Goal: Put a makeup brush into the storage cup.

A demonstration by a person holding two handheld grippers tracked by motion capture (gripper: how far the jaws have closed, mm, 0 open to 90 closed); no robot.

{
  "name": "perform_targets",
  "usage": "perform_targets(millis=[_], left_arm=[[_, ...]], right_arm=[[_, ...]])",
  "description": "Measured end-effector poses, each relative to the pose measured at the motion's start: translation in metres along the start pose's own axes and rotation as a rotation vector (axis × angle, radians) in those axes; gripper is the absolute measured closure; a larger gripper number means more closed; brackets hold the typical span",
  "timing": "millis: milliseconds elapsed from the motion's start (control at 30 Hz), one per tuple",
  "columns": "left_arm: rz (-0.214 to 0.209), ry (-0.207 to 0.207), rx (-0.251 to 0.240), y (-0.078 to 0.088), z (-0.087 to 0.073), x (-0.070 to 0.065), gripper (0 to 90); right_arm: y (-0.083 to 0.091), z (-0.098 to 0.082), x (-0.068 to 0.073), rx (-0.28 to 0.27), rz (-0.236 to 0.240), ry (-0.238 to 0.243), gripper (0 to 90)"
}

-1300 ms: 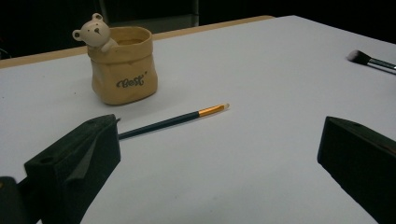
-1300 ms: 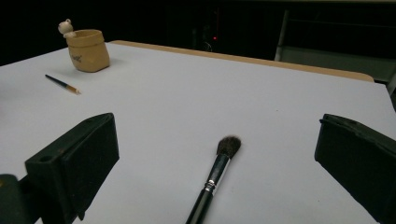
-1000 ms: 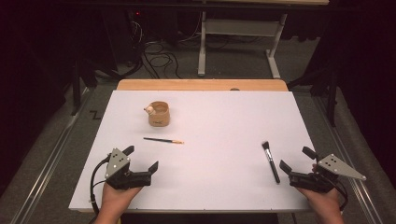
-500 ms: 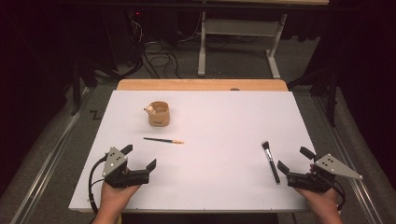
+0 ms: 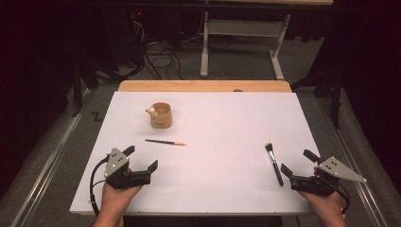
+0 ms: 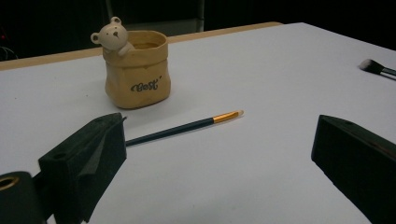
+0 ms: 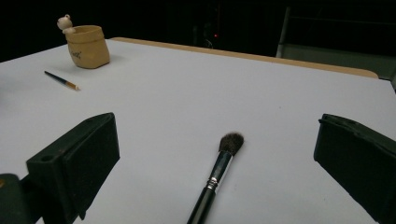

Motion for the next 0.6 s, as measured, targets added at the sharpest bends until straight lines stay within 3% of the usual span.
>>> perform_targets(millis=[333, 600], left_arm=[[0.000, -0.038, 0.053, -0.004, -0.013, 0.001, 5.5], [0.004, -0.070, 0.130, -0.007, -0.026, 0.000, 5.7]], right_arm=[[-0.003, -0.007, 0.000, 0.028, -0.002, 0.007, 0.9], [-0.005, -0.009, 0.000, 0.037, -0.004, 0.013, 0.9]])
Point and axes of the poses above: each handheld gripper's, and its own axes: y roughly backward along the jaws, z roughly out of its top, x roughly to its left, the point moved 9 cm from there along -y, roughly forward along the jaws, and after that the axes turned 15 degrees about -y, right-handed, at the moved point
